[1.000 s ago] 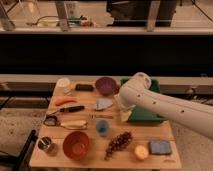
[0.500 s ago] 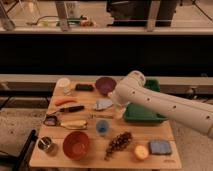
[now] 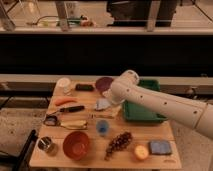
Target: Wipe table surface with towel
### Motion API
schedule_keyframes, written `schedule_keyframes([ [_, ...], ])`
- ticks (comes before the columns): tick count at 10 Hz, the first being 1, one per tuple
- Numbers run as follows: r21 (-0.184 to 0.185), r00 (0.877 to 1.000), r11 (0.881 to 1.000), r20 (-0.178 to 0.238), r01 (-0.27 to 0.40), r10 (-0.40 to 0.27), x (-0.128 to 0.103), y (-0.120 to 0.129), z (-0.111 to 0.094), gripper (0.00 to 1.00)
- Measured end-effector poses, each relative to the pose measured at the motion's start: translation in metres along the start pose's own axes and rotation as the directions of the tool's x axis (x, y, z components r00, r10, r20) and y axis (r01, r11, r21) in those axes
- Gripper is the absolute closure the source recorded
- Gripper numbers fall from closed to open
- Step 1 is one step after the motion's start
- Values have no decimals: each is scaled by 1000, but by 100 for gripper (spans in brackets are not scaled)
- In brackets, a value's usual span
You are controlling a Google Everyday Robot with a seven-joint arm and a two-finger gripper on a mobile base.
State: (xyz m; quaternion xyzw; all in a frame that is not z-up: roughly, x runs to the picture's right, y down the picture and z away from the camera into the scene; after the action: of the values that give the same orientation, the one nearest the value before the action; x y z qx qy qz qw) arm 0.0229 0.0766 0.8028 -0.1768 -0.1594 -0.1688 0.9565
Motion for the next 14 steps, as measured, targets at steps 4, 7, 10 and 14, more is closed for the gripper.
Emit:
schedule_keyframes([
  [4,2,999,1000,31,24,-24,-9,-14,19,20],
  [7,-3,998,1000,64,31,-30,-16,-21,35,20],
  [10,-1,996,999,83,36,-35,-16,-27,52,20],
  [14,-7,995,999,89,45,-44,-14,-36,69,20],
])
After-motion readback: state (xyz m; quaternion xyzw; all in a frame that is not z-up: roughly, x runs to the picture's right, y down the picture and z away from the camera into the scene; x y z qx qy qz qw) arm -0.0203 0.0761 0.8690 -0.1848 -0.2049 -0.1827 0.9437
